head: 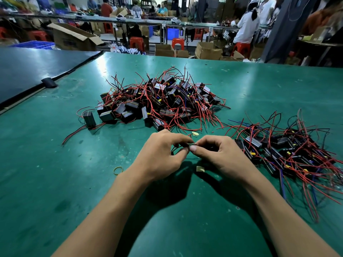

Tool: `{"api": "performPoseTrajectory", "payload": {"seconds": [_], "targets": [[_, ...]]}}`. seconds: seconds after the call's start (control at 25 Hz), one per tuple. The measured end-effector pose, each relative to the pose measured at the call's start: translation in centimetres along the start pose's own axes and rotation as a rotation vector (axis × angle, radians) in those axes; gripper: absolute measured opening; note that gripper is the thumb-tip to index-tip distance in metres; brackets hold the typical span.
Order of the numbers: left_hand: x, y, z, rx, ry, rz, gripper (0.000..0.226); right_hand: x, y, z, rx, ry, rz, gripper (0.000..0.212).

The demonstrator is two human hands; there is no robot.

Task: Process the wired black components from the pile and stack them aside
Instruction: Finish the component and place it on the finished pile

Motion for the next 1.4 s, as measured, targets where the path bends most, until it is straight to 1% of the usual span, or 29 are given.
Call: {"api": "performPoseTrajectory", "payload": {"seconds": [0.08, 0.2, 0.28, 0.4, 0.48, 0.64, 0.8, 0.88, 0.96, 1.12, 1.2, 1.32, 1.4], "targets": [[0.0, 0.0, 0.1, -0.024, -0.012, 0.008, 0.019, 0.0, 0.1, 0.0, -0.016, -0.004, 0.001, 0.016], [0.1, 0.0, 0.8, -0.02, -0.078, 0.011, 0.008, -0.1, 0.0, 0.0, -0.015, -0.002, -0.004, 0.018], [0.2, 0.2, 1.1, -0.01, -0.09, 0.024, 0.011, -0.1, 0.0, 0.0, -0.019, 0.0, 0.006, 0.014], [0.2, 1.0, 0.5, 0.03, -0.004, 0.075, 0.019, 0.0, -0.1, 0.0, -0.045, 0.015, 0.013, 0.008], [0.1, 1.3, 0.3, 0.032, 0.03, 0.094, 0.016, 0.0, -0.2, -0.1, -0.033, 0.036, -0.002, 0.005], [0.2, 1.2, 0.2, 0.02, 0.039, 0.094, 0.007, -0.1, 0.0, -0.1, -0.062, 0.039, -0.007, 0.005], [0.1, 1.1, 0.1, -0.012, 0.044, 0.14, 0.007, -0.1, 0.1, 0.1, -0.076, 0.024, -0.008, 0.007], [0.1, 1.2, 0.1, -0.05, 0.054, 0.174, 0.011, -0.1, 0.1, 0.1, -0.068, 0.029, -0.014, 0.007], [0.1, 1.7, -0.1, -0.075, 0.102, 0.235, 0.013, -0.1, 0.1, 0.1, -0.044, 0.038, -0.026, 0.006], [0.1, 2.3, -0.3, -0.122, 0.14, 0.3, 0.006, -0.1, 0.3, 0.1, -0.088, 0.045, -0.007, 0.006], [0.2, 2.0, -0.1, -0.157, 0.113, 0.278, 0.004, -0.1, 0.2, 0.1, -0.054, 0.04, -0.016, 0.006], [0.3, 0.8, 0.8, -0.187, -0.005, 0.15, 0.001, -0.1, 0.1, 0.3, -0.024, 0.04, -0.017, 0.006], [0.2, 0.5, 1.1, -0.167, -0.064, 0.1, 0.013, -0.1, 0.2, 0.4, -0.04, 0.042, 0.003, 0.006]]}}
Point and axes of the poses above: each hand's wrist, its own x-axis towards the middle knuckle, its own z-axis out of the back of the hand, y = z × x, the point moved 8 cm from there along x, towards the middle knuckle, and after that the axes turned 5 degrees about x, right-handed, at the moved point
